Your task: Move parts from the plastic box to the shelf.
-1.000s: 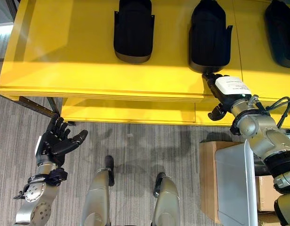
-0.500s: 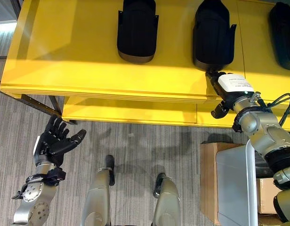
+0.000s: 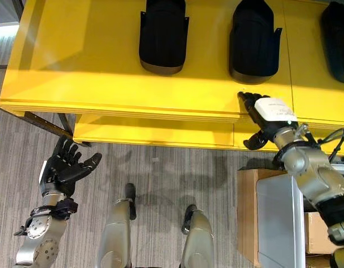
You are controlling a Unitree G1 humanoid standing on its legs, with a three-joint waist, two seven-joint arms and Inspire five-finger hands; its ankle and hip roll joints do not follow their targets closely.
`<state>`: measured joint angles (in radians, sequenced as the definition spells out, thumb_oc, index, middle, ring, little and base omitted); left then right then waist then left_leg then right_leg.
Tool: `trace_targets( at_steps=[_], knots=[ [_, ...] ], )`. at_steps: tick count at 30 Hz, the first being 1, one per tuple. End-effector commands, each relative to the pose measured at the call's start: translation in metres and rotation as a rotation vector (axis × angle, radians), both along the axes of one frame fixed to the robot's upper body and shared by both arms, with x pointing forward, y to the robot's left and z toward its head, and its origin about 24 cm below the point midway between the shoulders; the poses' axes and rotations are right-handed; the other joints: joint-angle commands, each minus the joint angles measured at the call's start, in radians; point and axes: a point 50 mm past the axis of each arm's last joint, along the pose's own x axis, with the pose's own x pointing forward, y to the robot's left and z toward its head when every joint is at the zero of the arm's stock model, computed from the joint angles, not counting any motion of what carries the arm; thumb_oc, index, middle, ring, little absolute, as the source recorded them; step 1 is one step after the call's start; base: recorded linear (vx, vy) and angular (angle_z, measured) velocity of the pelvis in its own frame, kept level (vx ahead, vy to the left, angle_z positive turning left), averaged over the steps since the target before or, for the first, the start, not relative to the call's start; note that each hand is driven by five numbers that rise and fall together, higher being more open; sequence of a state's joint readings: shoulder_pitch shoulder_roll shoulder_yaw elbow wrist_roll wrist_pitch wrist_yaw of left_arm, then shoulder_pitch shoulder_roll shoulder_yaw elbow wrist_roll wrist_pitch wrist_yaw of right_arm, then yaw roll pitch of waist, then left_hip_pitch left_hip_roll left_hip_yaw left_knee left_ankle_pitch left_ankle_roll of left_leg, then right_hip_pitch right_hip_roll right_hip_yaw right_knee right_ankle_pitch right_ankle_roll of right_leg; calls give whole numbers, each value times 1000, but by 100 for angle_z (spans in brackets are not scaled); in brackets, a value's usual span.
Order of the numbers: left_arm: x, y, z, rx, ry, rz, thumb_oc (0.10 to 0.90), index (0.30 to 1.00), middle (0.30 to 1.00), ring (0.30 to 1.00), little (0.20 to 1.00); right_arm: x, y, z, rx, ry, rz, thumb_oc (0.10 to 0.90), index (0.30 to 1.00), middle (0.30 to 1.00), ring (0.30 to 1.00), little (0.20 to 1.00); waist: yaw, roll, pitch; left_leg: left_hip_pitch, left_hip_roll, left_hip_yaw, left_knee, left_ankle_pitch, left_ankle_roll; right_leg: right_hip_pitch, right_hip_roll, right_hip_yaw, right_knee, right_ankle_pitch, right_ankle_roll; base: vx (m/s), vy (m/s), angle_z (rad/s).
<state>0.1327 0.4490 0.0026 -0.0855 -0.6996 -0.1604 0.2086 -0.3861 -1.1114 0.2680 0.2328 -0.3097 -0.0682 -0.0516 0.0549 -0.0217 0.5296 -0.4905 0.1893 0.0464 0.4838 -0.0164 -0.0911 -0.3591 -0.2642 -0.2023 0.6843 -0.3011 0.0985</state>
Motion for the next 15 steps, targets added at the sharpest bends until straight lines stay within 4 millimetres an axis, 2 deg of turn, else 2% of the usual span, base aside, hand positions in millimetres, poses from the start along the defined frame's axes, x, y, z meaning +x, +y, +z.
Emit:
trace_targets(
  at_steps=[1, 4, 5, 6, 11, 15],
  knots=[
    [-1, 0, 38, 65, -207, 7, 900, 1000, 1000, 1000, 1000, -11, 3, 31, 84, -183, 38, 900, 1000, 1000, 1000, 1000, -23, -20, -29, 41, 71, -48, -3, -17, -16, 74, -2, 40, -41, 18, -19, 0, 0, 0],
    [0, -1, 36, 68, -194, 8, 900, 1000, 1000, 1000, 1000, -23, 4, 8, 150, -150, 36, 900, 1000, 1000, 1000, 1000, -31, -25, -31, 44, 74, -49, -2, -18, -16, 74, 0, 39, -37, 16, -21, 0, 0, 0],
    [0, -2, 36, 69, -194, 6, 900, 1000, 1000, 1000, 1000, -24, 3, 8, 151, -149, 35, 900, 1000, 1000, 1000, 1000, -29, -25, -32, 44, 73, -49, -2, -18, -16, 74, -1, 39, -37, 16, -21, 0, 0, 0],
    [1, -2, 37, 77, -193, 7, 900, 1000, 1000, 1000, 1000, -29, 6, -4, 170, -121, 41, 900, 1000, 1000, 1000, 1000, -34, -27, -33, 44, 76, -50, 3, -21, -17, 74, 1, 40, -34, 14, -23, 0, 0, 0],
    [2, -2, 35, 84, -183, 12, 900, 1000, 1000, 1000, 1000, -38, 12, -14, 242, -137, 52, 900, 1000, 1000, 1000, 1000, -43, -31, -36, 59, 85, -49, 7, -23, -19, 80, 8, 50, -29, 9, -25, -3, -2, -1],
    [2, -3, 35, 83, -185, 22, 900, 1000, 1000, 1000, 1000, -49, 20, -13, 386, -248, 74, 900, 1000, 1000, 1000, 1000, -60, -31, -51, 85, 98, -39, -12, -12, -22, 87, 18, 58, -37, 11, -26, -14, -16, -9]
  ],
)
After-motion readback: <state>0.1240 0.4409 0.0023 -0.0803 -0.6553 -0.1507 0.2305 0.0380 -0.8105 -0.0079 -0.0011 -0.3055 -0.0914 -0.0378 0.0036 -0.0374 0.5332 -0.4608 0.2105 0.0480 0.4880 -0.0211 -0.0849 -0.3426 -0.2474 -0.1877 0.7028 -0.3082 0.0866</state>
